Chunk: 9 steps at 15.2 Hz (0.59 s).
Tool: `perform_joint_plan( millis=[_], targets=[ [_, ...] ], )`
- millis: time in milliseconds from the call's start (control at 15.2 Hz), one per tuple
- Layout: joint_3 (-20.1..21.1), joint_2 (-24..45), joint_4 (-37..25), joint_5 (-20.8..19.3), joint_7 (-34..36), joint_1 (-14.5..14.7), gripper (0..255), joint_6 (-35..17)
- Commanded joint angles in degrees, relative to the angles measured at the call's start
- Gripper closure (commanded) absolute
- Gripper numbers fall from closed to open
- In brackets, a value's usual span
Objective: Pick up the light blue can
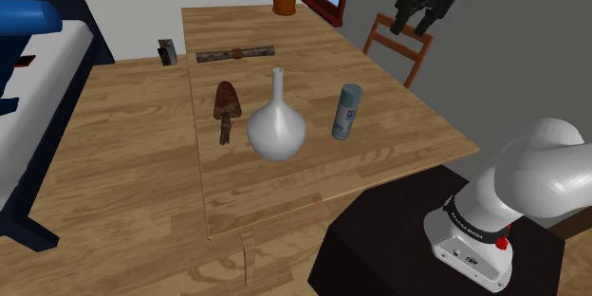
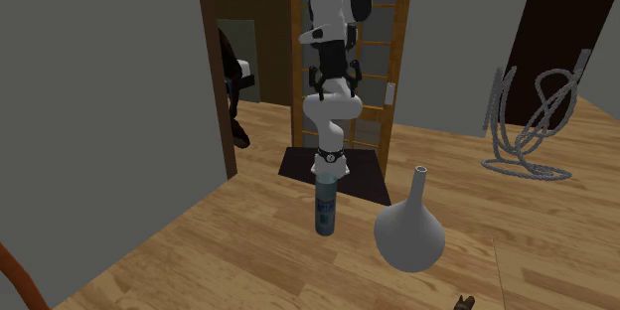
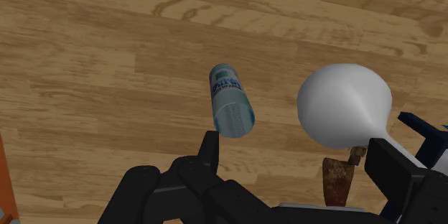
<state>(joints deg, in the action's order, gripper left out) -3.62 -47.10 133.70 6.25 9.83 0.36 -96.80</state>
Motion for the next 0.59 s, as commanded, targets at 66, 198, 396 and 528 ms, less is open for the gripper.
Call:
perform_joint_plan(
  millis=[66,198,396,528],
  targets=[
    [0.23,0.71,1.27,-0.38,-0.32,0.00,0,-1.74],
    [0.67,2.34,3.65,-1.16,-0.93,-0.02,0,-5.27],
    [1.28,5.37,6.76,-2.36,-1.71,-0.10,0,-10.71],
    [1.66,7.79,8.52,-3.20,-2.14,-0.19,0,-14.43]
  ],
)
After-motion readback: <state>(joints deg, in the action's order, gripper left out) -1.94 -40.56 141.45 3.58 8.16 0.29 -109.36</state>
